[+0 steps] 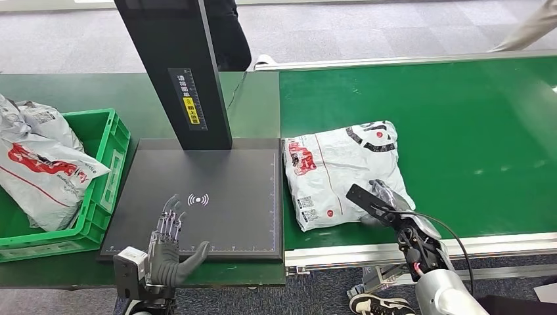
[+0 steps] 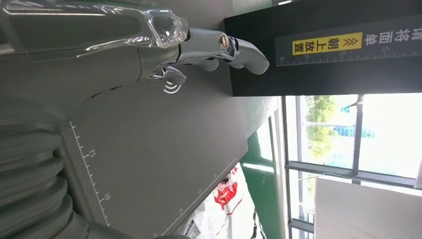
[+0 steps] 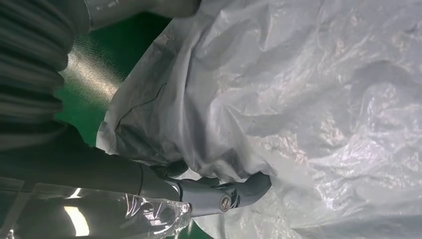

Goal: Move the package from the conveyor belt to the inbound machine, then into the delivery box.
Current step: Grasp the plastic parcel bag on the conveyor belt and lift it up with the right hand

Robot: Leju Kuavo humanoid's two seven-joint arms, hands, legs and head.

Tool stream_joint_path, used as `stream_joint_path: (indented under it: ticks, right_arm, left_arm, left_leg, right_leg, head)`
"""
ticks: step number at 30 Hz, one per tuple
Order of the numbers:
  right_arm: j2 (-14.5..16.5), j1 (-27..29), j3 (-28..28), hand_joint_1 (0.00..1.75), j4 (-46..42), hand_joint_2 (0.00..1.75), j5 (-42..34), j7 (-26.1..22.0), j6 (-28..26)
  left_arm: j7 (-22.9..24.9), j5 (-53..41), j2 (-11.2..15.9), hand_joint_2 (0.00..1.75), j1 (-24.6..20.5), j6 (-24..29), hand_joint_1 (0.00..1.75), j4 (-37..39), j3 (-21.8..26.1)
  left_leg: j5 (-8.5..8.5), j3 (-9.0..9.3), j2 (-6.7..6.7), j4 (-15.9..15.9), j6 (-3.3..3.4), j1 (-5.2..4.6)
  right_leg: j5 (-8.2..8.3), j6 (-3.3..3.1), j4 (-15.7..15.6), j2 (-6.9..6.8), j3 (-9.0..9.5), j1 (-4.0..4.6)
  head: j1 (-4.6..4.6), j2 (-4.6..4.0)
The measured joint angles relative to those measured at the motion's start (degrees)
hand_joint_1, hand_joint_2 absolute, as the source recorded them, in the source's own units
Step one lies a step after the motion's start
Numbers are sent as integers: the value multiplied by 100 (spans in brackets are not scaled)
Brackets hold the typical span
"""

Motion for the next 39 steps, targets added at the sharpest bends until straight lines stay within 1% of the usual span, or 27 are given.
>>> stream_joint_path:
  ticks: [1, 5, 8, 13, 16, 18, 20, 23, 27, 30, 32, 35, 39]
  right_arm:
    - [21, -5, 46, 168, 0, 175, 25, 44, -10]
    - [67, -86, 197, 170, 0, 175, 62, 195, -22]
    - [87, -145, 261, 174, 1, 175, 65, 265, -25]
    - [138, -227, 356, 175, 2, 175, 31, 324, -155]
    - [179, -255, 355, 175, 2, 175, -84, 299, -439]
    - [218, -279, 304, 175, -9, 175, -285, 187, -867]
    - [257, -326, 201, 175, -41, 175, -539, 15, -1329]
    - [293, -410, -15, 175, -152, 175, -975, -343, -1809]
    - [319, -501, -531, 175, -429, 175, -2002, -1284, -2363]
    - [317, -550, -960, 175, -745, 175, -2763, -1906, -2479]
    - [317, -553, -1171, 175, -976, 175, -3214, -2231, -2482]
    - [321, -540, -1352, 175, -1324, 175, -3740, -2540, -2479]
    - [393, -445, -1357, 175, -1884, 175, -4362, -2797, -2381]
  left_arm:
    - [11, 12, 5, 175, 0, 1, 0, -13, -1]
    - [26, 38, 25, 175, 2, 7, 0, -26, -2]
    - [26, 56, 36, 175, 2, 17, 0, -26, -1]
    - [26, 64, 53, 175, 9, 24, 0, -49, 5]
    - [25, 64, 57, 175, 27, 36, 0, -67, 8]
    - [20, 64, 57, 175, 62, 57, 0, -108, 12]
    - [14, 58, 57, 175, 113, 74, 0, -171, 18]
    - [8, 33, 57, 175, 188, 96, 0, -254, 25]
    - [-31, -2, 50, 175, 257, 152, 0, -325, 29]
    - [-60, -37, 27, 175, 272, 207, 0, -338, 31]
    - [-83, -43, 23, 175, 274, 261, 0, -338, 31]
    - [-125, -37, 23, 175, 279, 341, 0, -338, 31]
    - [-177, -24, 19, 175, 288, 413, 0, -338, 31]
  left_leg:
    - [0, 0, 1, 0, 0, 0]
    - [0, 4, 2, 0, 0, 0]
    - [0, 6, 1, 0, 0, 0]
    - [1, 4, 0, 0, 0, 0]
    - [2, 0, -1, 0, 1, 0]
    - [2, -1, -1, 0, 1, 0]
    - [2, -2, -1, 0, 1, 0]
    - [2, -2, -1, 0, 1, 0]
    - [3, -2, -4, 1, 2, -1]
    - [3, -1, -4, 1, 2, -1]
    - [2, -1, -4, 1, 2, -1]
    - [2, 0, -3, 1, 2, 0]
    - [3, -1, -3, 0, 1, 1]
  right_leg:
    - [0, 0, 0, 0, 0, 0]
    - [0, 0, 0, 1, 3, 0]
    - [0, 0, 0, 1, 6, 0]
    - [0, 0, 0, 0, 6, 0]
    - [0, 0, 1, -1, 5, 0]
    - [0, 0, 1, -1, 4, 0]
    - [0, 0, 1, -1, 4, 0]
    - [0, 0, 1, -2, 4, -1]
    - [0, 0, 1, -5, 4, -1]
    - [0, 0, 1, -4, 4, -1]
    - [0, 0, 1, -4, 3, -1]
    - [0, 0, 1, -4, 3, -1]
    - [0, 0, 1, -3, 3, 0]
  head:
    - [-1, 0]
    - [-1, 0]
    - [0, 1]
    - [-1, 1]
    - [0, 1]
    - [-1, 0]
    - [-1, 0]
    - [-1, 1]
    - [-1, 1]
    - [0, 1]
    - [-1, 0]
    - [-1, 0]
    - [-1, 0]
